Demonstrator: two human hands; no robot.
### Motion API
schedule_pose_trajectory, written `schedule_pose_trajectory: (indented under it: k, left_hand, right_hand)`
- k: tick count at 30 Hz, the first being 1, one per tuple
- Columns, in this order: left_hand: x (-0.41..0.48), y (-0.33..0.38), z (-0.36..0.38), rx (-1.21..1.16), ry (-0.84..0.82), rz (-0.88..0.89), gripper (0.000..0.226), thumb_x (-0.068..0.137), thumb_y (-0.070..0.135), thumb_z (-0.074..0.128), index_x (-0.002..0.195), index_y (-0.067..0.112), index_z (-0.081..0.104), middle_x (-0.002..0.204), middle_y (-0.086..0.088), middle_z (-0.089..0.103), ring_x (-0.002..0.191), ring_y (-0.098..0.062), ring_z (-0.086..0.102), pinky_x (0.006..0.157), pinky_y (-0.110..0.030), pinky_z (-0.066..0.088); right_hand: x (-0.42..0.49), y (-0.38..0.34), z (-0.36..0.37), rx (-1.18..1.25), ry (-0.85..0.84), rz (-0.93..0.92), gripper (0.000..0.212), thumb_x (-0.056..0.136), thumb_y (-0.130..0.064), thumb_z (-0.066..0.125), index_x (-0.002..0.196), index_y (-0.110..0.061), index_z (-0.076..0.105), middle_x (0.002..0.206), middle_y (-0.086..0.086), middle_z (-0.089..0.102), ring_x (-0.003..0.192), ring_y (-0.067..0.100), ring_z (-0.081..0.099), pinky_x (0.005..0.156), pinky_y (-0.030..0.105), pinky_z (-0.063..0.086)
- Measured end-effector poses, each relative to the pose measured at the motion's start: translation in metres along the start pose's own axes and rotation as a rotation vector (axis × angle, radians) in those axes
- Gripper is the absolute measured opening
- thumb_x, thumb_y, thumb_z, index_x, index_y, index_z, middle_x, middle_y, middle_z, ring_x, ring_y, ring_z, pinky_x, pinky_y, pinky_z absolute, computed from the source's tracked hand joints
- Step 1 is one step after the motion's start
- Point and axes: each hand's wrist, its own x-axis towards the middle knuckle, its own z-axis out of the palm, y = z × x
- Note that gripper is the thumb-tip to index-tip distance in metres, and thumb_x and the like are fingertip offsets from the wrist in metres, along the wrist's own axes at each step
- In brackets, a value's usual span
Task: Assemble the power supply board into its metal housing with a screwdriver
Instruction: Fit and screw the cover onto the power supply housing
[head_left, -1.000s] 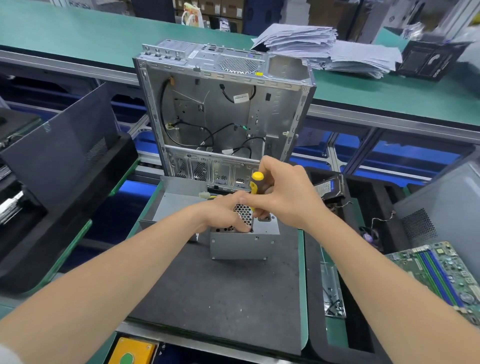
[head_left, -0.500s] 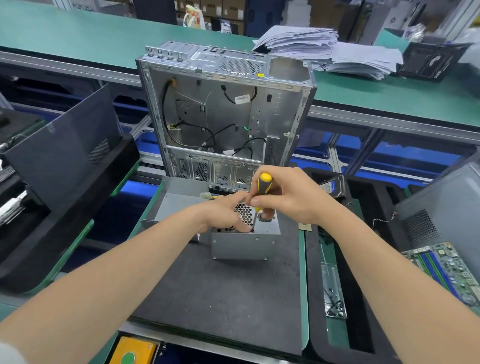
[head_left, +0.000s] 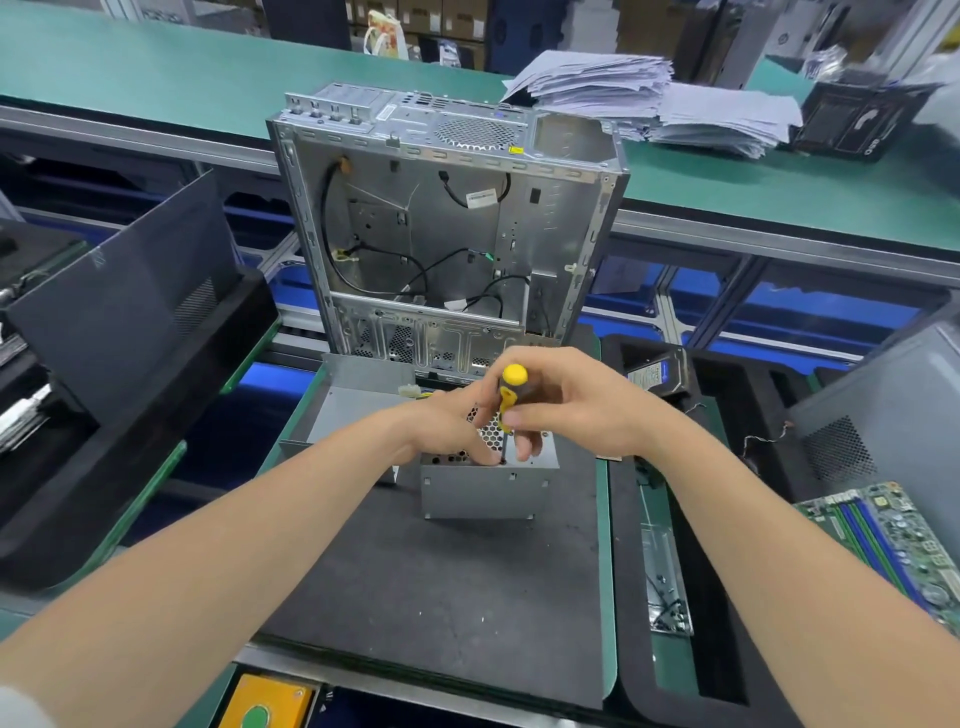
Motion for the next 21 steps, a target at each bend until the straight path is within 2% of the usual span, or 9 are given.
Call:
schedule_pose_trajectory:
  k: [1, 4, 6, 9, 11, 14, 16, 18, 21]
  left_hand:
    - [0.0, -0.001, 0.0, -0.008, -0.004, -0.005, 0.05, 0.08, 0.02, 0.08, 0.117, 0.043, 0.055, 0.142, -0.001, 0.052, 0.142, -0.025, 0.036, 0.117, -0.05, 0.036]
    - [-0.001, 0.0, -0.001, -0.013, 0.019, -0.045, 0.088, 0.079, 0.025, 0.083, 0.147, 0.05, 0.033, 0.158, 0.002, 0.033, 0.149, -0.021, 0.021, 0.121, -0.051, 0.028]
    - [-0.001, 0.001, 0.0, -0.023, 0.033, -0.067, 0.08, 0.079, 0.026, 0.084, 0.14, 0.049, 0.038, 0.154, -0.001, 0.037, 0.145, -0.024, 0.028, 0.118, -0.05, 0.032]
    - [-0.001, 0.001, -0.001, -0.041, 0.023, -0.068, 0.074, 0.079, 0.025, 0.084, 0.134, 0.051, 0.042, 0.147, 0.001, 0.042, 0.136, -0.021, 0.035, 0.111, -0.042, 0.036]
    - [-0.001, 0.001, 0.0, -0.048, 0.021, -0.051, 0.077, 0.079, 0.022, 0.084, 0.138, 0.049, 0.043, 0.15, 0.005, 0.042, 0.139, -0.018, 0.031, 0.112, -0.041, 0.034]
    - [-0.001, 0.002, 0.002, -0.007, 0.023, -0.032, 0.082, 0.079, 0.021, 0.084, 0.146, 0.043, 0.041, 0.147, 0.003, 0.049, 0.14, -0.023, 0.037, 0.115, -0.047, 0.038]
    - [0.0, 0.003, 0.002, 0.023, 0.026, -0.018, 0.067, 0.078, 0.021, 0.083, 0.136, 0.033, 0.05, 0.134, 0.001, 0.058, 0.129, -0.027, 0.049, 0.11, -0.047, 0.045]
    - [0.0, 0.002, 0.001, 0.006, 0.016, -0.016, 0.066, 0.076, 0.023, 0.083, 0.132, 0.032, 0.051, 0.135, 0.001, 0.058, 0.129, -0.027, 0.05, 0.11, -0.052, 0.045]
    - [-0.001, 0.002, -0.001, -0.023, 0.011, -0.039, 0.089, 0.07, 0.027, 0.083, 0.144, 0.048, 0.038, 0.15, 0.001, 0.045, 0.138, -0.024, 0.04, 0.114, -0.051, 0.04]
  right_hand:
    - [0.002, 0.0, 0.001, -0.016, 0.059, 0.016, 0.019, 0.098, 0.001, 0.064, 0.104, -0.017, 0.063, 0.103, 0.006, 0.075, 0.068, 0.03, 0.074, 0.065, 0.056, 0.061]
    - [0.007, 0.005, 0.011, -0.035, 0.353, 0.12, 0.023, 0.088, -0.009, 0.082, 0.093, -0.016, 0.061, 0.08, 0.005, 0.076, 0.06, 0.028, 0.076, 0.056, 0.05, 0.063]
    - [0.01, 0.005, 0.021, -0.066, 0.526, 0.192, 0.037, 0.079, -0.02, 0.092, 0.086, -0.016, 0.056, 0.069, 0.006, 0.072, 0.054, 0.021, 0.074, 0.051, 0.047, 0.063]
    - [0.012, 0.01, 0.036, -0.252, 0.684, 0.198, 0.044, 0.077, -0.028, 0.09, 0.079, -0.015, 0.049, 0.059, -0.004, 0.06, 0.049, 0.009, 0.06, 0.051, 0.047, 0.06]
    - [0.011, 0.011, 0.034, -0.279, 0.618, 0.143, 0.041, 0.08, -0.028, 0.087, 0.082, -0.018, 0.048, 0.063, -0.005, 0.056, 0.055, 0.013, 0.048, 0.053, 0.049, 0.057]
    - [0.006, 0.003, 0.014, -0.145, 0.2, 0.024, 0.021, 0.092, -0.019, 0.079, 0.102, -0.023, 0.061, 0.088, -0.001, 0.068, 0.068, 0.023, 0.059, 0.059, 0.043, 0.059]
    - [0.002, 0.002, -0.001, -0.025, -0.042, -0.011, 0.016, 0.097, -0.003, 0.069, 0.108, -0.014, 0.065, 0.101, 0.007, 0.071, 0.081, 0.035, 0.062, 0.065, 0.044, 0.056]
    - [0.002, 0.003, -0.005, -0.011, -0.047, 0.009, 0.012, 0.097, 0.002, 0.067, 0.105, -0.007, 0.068, 0.102, 0.01, 0.073, 0.079, 0.037, 0.065, 0.07, 0.051, 0.06]
    - [0.006, 0.01, 0.002, 0.011, 0.171, 0.077, 0.012, 0.092, -0.001, 0.075, 0.098, -0.009, 0.07, 0.098, 0.017, 0.075, 0.067, 0.035, 0.072, 0.066, 0.058, 0.062]
